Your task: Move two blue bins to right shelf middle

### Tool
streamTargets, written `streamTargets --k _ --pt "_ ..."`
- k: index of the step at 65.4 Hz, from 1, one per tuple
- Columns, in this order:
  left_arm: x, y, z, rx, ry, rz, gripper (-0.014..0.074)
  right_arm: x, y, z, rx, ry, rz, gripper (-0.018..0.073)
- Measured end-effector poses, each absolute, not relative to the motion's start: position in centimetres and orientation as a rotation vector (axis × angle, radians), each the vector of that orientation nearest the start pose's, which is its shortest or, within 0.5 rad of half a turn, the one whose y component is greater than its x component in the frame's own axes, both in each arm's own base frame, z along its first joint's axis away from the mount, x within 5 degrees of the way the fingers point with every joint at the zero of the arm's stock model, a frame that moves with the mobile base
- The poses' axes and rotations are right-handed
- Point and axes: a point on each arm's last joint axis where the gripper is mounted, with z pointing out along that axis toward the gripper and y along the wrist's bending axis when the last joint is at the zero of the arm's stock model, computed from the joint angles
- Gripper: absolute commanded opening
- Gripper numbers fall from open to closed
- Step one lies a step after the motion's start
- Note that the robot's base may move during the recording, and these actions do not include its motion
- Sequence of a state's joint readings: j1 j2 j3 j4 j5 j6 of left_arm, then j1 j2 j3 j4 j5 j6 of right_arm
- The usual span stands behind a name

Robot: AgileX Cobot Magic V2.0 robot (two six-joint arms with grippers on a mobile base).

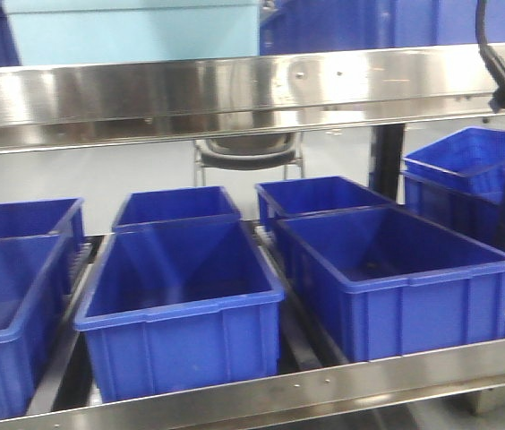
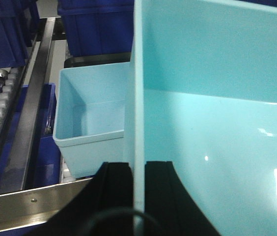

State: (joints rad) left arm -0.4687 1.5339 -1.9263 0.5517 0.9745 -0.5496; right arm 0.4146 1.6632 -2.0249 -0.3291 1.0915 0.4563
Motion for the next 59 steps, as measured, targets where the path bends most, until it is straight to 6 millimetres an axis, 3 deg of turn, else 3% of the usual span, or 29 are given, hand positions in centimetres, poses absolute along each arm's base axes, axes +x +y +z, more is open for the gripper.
streamTargets --k 59 --pt "29.92 -10.77 50.85 -0.041 1.945 -0.014 -0.0111 33.24 11.74 47.84 0.04 2.164 0.087 -0.0162"
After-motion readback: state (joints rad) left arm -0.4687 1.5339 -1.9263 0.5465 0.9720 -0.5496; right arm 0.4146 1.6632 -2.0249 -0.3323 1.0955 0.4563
